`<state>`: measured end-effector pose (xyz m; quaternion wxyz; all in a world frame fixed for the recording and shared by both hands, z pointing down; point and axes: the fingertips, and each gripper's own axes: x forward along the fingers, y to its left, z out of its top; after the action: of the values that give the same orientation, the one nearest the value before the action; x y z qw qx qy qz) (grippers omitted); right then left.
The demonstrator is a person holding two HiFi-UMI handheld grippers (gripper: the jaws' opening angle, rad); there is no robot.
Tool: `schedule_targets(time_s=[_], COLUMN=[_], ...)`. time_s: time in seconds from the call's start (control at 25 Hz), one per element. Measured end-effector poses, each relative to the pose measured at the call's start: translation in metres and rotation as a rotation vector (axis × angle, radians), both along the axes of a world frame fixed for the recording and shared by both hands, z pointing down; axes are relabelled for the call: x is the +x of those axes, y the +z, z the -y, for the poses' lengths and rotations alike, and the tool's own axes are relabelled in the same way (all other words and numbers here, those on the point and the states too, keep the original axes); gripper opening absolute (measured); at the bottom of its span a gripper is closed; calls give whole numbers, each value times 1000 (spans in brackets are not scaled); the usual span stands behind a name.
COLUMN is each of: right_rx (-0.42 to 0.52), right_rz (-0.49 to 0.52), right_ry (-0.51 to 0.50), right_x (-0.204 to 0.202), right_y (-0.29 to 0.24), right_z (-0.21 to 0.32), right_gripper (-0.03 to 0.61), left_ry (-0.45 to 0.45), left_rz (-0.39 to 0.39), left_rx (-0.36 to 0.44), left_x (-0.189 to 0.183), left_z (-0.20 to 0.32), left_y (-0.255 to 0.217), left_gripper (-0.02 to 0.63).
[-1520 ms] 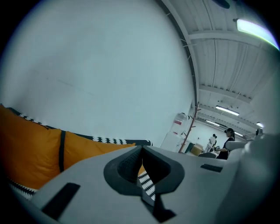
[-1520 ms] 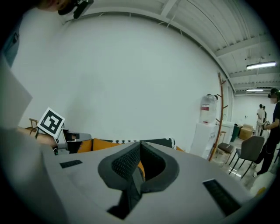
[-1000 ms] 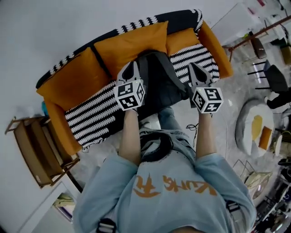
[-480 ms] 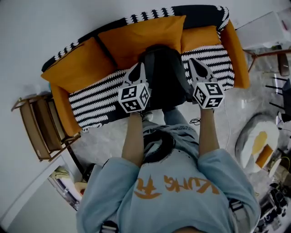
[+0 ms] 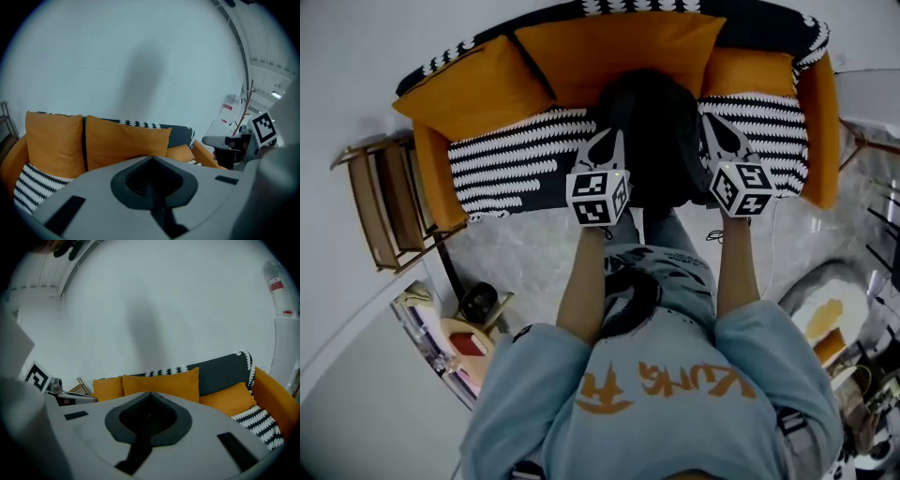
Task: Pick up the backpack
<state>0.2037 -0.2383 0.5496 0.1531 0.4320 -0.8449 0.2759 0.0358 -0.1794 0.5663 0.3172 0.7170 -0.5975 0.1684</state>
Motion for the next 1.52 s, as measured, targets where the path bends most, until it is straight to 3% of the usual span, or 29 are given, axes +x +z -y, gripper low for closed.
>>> schedule_targets(time_s=[0.4, 0.76, 1.2, 1.24, 1.32, 1.4, 1.52], right_rx=[-75, -157, -229, -236, -254, -277, -305], right_rz=[-34, -96, -113, -110, -108, -104, -120], right_ry=[-58, -17, 37, 36, 26, 11, -12], right_x=[-32, -23, -18, -17, -18, -23, -28], right_y=[46, 89, 156, 162, 174, 184, 195], right_z=[-1, 6, 50, 51, 53, 58, 65], right_gripper=[-2, -2, -2, 0, 3, 80, 107], left_ry=[-37, 11, -27, -36, -43, -38, -22], left_rz=[1, -7, -53, -60, -82, -97, -133], left_rx=[-88, -141, -206, -208, -220, -233, -263], left_x=[-38, -41, -59, -60, -62, -67, -69], left_z=[6, 37, 81, 82, 86, 93, 101], left_y=[51, 94, 158, 161, 172, 179, 188], left_gripper=[21, 21, 25, 38, 129, 150, 171])
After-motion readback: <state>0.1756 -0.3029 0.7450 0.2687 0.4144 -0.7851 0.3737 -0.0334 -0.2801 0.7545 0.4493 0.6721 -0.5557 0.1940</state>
